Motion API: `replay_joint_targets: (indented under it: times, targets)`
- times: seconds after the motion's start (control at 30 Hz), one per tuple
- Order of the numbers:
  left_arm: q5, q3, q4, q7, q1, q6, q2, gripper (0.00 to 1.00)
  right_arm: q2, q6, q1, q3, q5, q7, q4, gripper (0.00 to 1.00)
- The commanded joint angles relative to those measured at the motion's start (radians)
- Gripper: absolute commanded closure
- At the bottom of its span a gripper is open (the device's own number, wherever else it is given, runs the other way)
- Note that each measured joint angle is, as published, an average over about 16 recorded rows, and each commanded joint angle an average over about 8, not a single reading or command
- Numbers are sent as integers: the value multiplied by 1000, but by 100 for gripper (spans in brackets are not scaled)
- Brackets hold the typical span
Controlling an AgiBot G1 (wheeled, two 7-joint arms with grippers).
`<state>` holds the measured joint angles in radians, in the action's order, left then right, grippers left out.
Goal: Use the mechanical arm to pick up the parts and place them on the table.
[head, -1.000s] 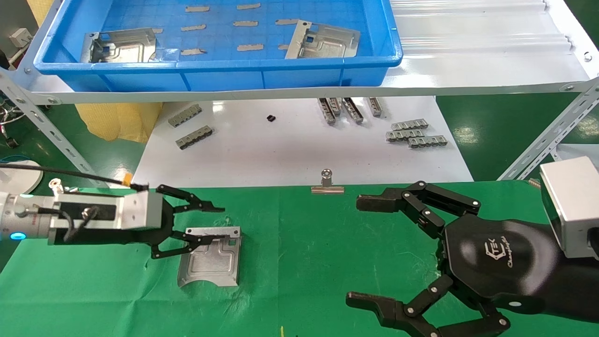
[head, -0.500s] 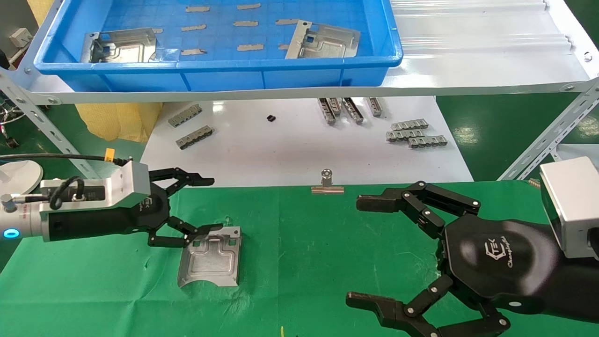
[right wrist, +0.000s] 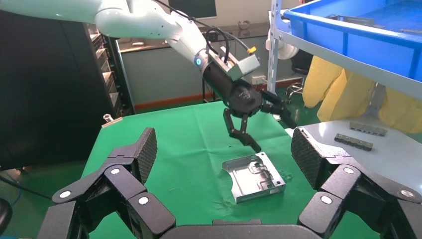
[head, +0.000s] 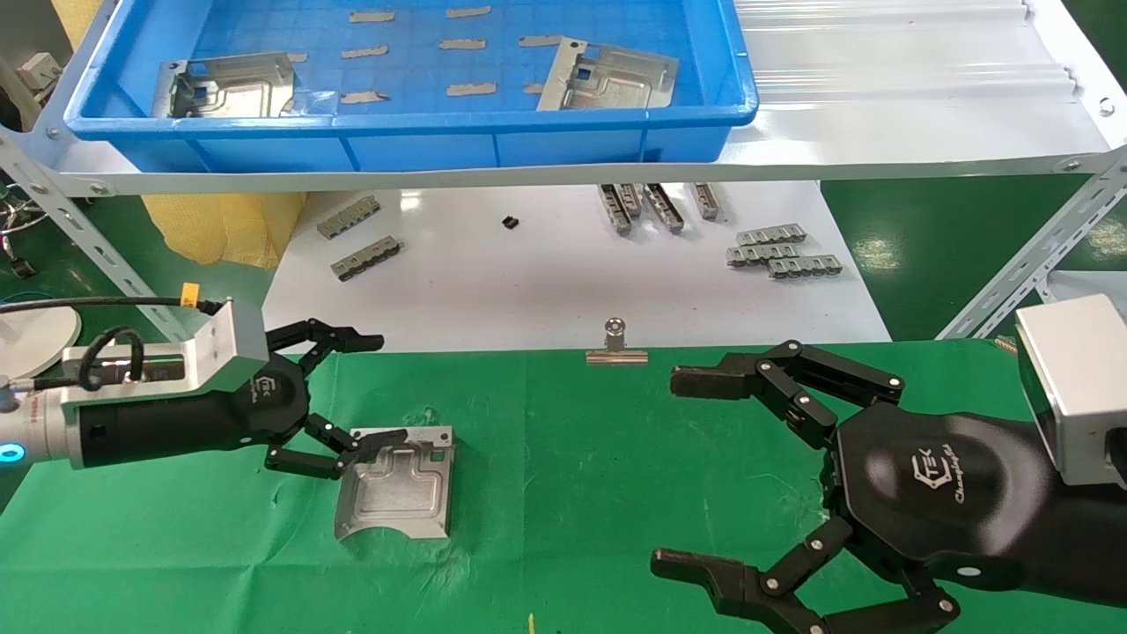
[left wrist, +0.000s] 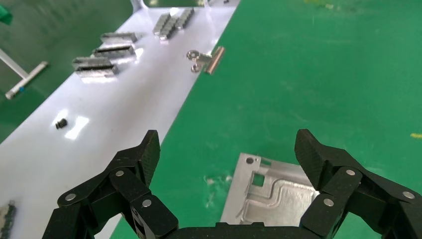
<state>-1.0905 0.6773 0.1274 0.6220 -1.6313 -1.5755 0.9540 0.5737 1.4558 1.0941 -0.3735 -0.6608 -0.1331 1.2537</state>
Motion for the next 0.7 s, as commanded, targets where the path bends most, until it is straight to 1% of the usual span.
replay_joint_targets:
  times: [0.03, 0.7]
  targets:
    - [11, -12, 36, -25, 17, 2, -11, 0, 0, 0, 0, 0, 0, 0, 0, 0]
    - [144, -159, 462, -323, 222, 32, -137, 0, 0, 0, 0, 0, 0, 0, 0, 0]
